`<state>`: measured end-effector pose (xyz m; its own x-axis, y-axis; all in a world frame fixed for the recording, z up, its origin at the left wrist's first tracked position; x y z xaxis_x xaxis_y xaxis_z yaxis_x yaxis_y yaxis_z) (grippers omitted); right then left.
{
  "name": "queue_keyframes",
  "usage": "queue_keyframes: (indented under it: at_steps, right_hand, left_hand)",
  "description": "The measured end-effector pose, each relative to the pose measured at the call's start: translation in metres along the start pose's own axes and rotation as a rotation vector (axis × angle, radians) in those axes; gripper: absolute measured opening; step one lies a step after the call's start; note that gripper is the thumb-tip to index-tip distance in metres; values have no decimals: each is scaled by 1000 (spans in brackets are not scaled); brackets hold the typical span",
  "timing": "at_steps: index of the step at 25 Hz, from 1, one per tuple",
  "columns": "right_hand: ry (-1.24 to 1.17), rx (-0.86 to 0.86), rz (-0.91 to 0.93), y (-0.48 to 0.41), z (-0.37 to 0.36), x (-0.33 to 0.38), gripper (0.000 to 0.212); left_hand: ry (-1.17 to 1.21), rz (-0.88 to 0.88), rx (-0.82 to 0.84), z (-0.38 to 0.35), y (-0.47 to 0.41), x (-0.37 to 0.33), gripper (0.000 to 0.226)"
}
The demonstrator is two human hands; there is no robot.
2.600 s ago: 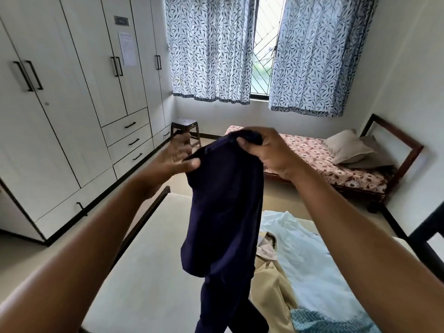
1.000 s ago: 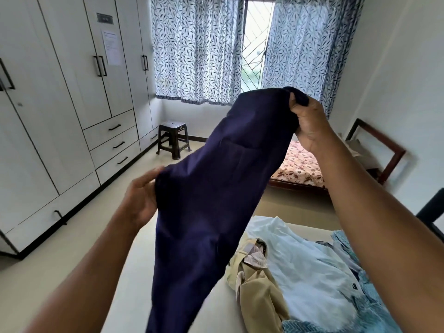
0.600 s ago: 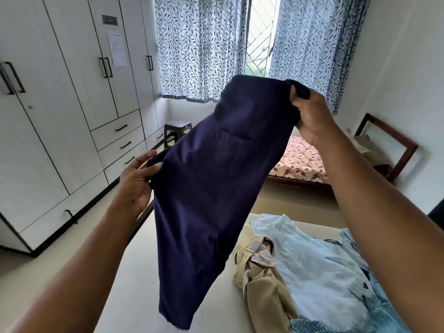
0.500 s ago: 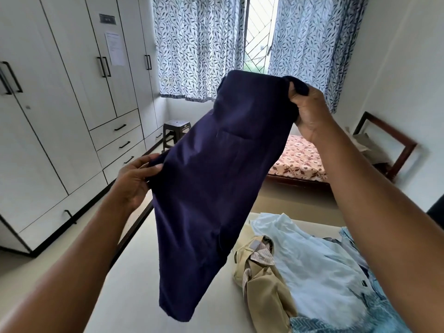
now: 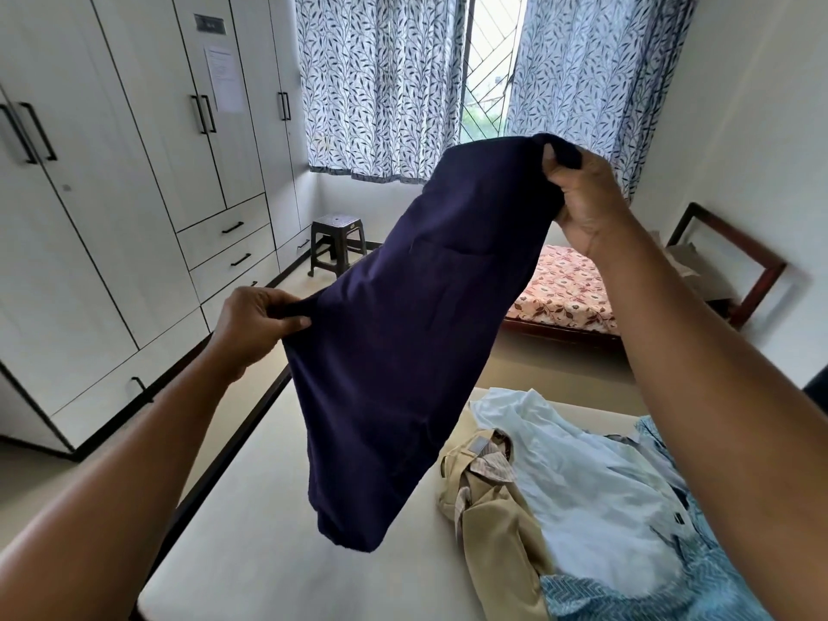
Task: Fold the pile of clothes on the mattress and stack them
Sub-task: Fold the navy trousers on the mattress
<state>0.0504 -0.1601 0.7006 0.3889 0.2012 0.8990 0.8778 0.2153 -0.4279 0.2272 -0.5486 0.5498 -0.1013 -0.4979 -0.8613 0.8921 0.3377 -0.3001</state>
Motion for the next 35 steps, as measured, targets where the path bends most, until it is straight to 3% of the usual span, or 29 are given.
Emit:
queue_keyframes:
  at_steps: [2,3,5,8,10,12,14,15,16,19,20,22,24,26,31,33,35]
  right_hand:
    - [7,51,-50,5,-5,-3,20]
    - [12,90,-78,9,-9,-6,22]
    - [21,161,-130,21,-14,-16,22]
    - [20,287,-187,27,-20,-3,19]
    - [-8,252,-209,8,-19,12,19]
    - [-181,138,-180,4,-21,-2,33]
    - [-334,-123,-231,-13,1,-49,69]
    - [-527,-89,-335,-6,-5,-88,78]
    - [-693,-97,-320,-32,2,-102,80]
    - [-765,-312,-658,9,-24,-135,69]
    - [-677,-260,-782,65,-35,-167,73]
    - [-588,30,-1097,186,-88,-243,93]
    - [-328,241,-1056,247,-102,-279,69]
    - [-18,114,-940,212,-83,-279,39]
    - [196,-114,-768,182,-93,-265,7]
    - [328,-270,-677,169,-83,-251,12]
    - [405,-344,-627,164,-81,-240,40]
  left_hand:
    - [-255,-51,-50,2,3,8,20]
    - [-253,-37,-21,0,5,17,16]
    - [-27,66,201,-10,23,37,4]
    - [393,211,628,-31,71,30,38]
    - [579,186,689,-34,82,-6,37]
    - [819,196,528,-32,70,-35,34]
    - [956,286,298,-33,53,-40,27]
    - [970,335,223,-34,47,-36,28]
    - [948,364,172,-36,43,-25,30]
    - [790,488,30,-36,48,44,49]
    - [744,555,18,-34,58,66,49]
    - [679,623,1,-27,71,99,32]
    - [658,632,-15,-19,74,117,23]
    - [689,624,-26,-10,74,129,19]
    - [573,688,-92,11,66,166,17]
    - [541,683,-149,16,54,172,25]
    - [485,632,-186,22,39,169,37]
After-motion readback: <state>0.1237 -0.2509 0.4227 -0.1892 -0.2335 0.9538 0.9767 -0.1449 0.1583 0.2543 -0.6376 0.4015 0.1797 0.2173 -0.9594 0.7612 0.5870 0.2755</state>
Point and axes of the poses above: each hand's wrist, its own y-axis away from the middle knuckle, its own z-axis out of the back of the hand, x = y × z, the point moved 8 cm from there along -y, towards the middle knuckle, and after that the axes turned 3 degrees about y, right-handed, at the moved point
